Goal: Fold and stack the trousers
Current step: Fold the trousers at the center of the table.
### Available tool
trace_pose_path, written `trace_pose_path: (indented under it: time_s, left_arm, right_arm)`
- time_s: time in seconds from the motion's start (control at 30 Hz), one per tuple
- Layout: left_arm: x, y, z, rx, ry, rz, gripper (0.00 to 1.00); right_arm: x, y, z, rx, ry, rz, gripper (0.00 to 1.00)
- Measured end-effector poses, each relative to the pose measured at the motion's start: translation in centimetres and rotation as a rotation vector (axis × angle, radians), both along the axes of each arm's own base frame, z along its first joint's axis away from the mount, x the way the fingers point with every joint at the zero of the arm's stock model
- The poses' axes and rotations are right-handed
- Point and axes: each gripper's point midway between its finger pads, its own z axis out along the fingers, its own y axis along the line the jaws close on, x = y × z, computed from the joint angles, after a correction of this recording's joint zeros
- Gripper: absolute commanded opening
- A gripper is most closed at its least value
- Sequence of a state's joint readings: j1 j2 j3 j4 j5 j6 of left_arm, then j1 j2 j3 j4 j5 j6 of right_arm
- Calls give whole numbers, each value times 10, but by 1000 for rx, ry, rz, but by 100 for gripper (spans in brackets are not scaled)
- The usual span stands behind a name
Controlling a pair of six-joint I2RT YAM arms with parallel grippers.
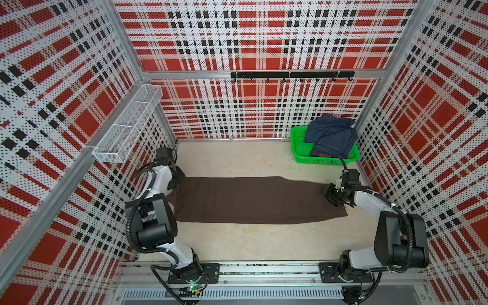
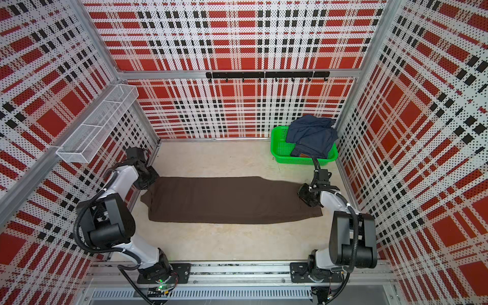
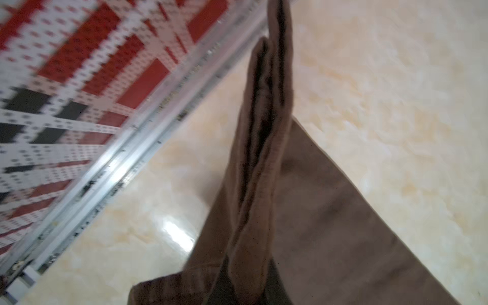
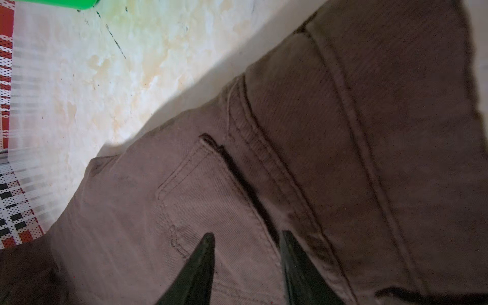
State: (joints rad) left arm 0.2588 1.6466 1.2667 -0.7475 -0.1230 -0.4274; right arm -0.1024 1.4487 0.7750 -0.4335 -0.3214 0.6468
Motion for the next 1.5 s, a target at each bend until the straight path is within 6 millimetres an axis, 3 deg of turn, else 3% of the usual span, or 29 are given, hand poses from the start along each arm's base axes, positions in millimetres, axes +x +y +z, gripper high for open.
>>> trace_pose_path:
  time_s: [0.2,0.5,0.77,1.1,1.37,1.5]
  left_arm:
    - [-4,-85,9,-68,-40,-182,0]
    - [-9,-193,21,-162,-108,-381,0]
    - [-21,-282,-2,-216,-71,-531,0]
    - [-30,-340,-31,-212,-59,-575,0]
    - [-27,-372,-29,-233,-93,-600,0]
    - [-28,-382,-43,-239,-75,-612,0]
  right_arm:
    - [2,3,-7,9,8,9,45]
    - [6,10,-10,21,0,27,45]
    - [9,13,-7,38,-16,30,46]
    - [6,13,-11,42,-13,29,46]
    - [5,14,-13,43,-9,28,47]
    - [5,14,-14,44,-9,27,47]
